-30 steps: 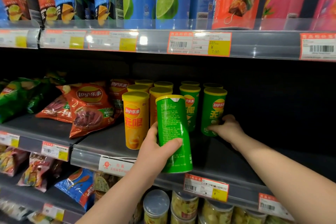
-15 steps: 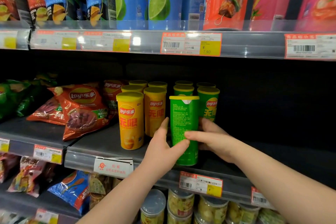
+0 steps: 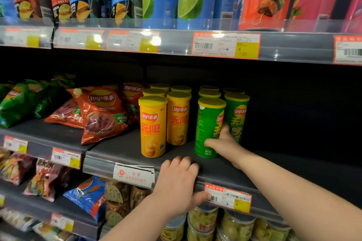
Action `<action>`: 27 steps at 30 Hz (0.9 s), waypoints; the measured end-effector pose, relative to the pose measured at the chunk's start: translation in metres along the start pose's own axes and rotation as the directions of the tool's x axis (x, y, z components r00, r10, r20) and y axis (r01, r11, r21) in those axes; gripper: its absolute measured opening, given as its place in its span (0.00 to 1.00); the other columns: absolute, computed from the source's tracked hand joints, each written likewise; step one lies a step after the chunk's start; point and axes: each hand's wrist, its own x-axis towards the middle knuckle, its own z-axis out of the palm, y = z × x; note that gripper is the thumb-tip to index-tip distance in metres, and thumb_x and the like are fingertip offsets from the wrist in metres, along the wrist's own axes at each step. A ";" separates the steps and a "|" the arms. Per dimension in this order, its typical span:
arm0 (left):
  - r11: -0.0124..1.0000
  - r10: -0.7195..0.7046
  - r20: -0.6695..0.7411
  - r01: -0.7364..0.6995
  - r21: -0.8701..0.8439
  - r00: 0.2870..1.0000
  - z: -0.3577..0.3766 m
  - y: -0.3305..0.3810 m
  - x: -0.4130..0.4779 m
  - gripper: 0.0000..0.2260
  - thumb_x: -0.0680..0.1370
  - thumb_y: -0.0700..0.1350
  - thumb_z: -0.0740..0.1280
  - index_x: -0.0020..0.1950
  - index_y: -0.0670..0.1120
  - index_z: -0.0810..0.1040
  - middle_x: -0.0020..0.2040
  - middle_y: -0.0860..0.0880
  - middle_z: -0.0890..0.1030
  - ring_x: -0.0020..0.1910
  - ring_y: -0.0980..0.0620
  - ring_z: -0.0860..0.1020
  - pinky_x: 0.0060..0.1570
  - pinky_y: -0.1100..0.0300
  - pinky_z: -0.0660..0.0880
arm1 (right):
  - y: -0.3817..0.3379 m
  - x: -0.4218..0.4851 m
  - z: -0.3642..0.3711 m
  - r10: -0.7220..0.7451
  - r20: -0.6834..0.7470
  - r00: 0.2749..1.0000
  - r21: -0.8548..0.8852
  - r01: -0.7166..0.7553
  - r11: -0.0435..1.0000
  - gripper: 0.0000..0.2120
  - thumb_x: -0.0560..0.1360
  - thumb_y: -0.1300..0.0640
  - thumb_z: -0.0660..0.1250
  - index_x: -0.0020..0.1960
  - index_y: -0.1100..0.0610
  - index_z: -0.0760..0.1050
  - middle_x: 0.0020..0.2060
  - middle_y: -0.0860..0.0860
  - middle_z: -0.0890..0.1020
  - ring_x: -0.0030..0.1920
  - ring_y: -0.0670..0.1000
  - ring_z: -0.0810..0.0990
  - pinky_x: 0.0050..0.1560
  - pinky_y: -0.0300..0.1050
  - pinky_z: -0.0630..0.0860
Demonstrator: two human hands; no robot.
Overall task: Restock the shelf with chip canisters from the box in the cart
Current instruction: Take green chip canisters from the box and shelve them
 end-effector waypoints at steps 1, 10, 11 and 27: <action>1.000 -0.010 0.006 0.010 -0.003 1.000 0.000 0.001 0.000 0.37 0.69 0.73 0.52 0.71 0.52 0.64 0.70 0.50 0.66 0.68 0.47 0.63 0.65 0.50 0.60 | 0.003 0.000 -0.001 0.012 0.021 1.000 -0.058 -0.011 0.998 0.35 0.71 0.64 0.71 0.71 0.57 0.54 0.61 0.54 0.73 0.57 0.49 0.71 0.57 0.41 0.67; 1.000 0.024 -0.063 -0.025 -0.006 0.998 0.004 0.000 0.000 0.42 0.63 0.72 0.43 0.70 0.52 0.65 0.68 0.50 0.68 0.66 0.47 0.66 0.63 0.50 0.62 | 0.008 0.004 0.006 0.063 -0.014 0.998 -0.165 -0.064 0.984 0.40 0.67 0.57 0.76 0.70 0.58 0.56 0.64 0.55 0.72 0.64 0.53 0.71 0.62 0.45 0.69; 1.000 0.026 -0.076 -0.027 -0.011 0.997 0.005 0.001 0.001 0.42 0.63 0.72 0.43 0.69 0.52 0.66 0.67 0.50 0.68 0.65 0.46 0.66 0.62 0.50 0.62 | 0.008 0.004 0.005 0.060 -0.009 0.998 -0.164 -0.061 0.985 0.38 0.67 0.58 0.76 0.69 0.58 0.57 0.64 0.55 0.72 0.63 0.53 0.72 0.60 0.43 0.69; 0.998 -0.014 -0.133 0.007 -0.057 0.991 0.006 0.002 0.000 0.34 0.63 0.72 0.52 0.53 0.51 0.80 0.51 0.50 0.80 0.49 0.48 0.78 0.46 0.51 0.75 | 0.009 0.005 0.007 0.023 -0.075 0.997 -0.306 -0.045 0.951 0.37 0.66 0.53 0.77 0.67 0.59 0.61 0.64 0.56 0.73 0.63 0.55 0.73 0.55 0.41 0.67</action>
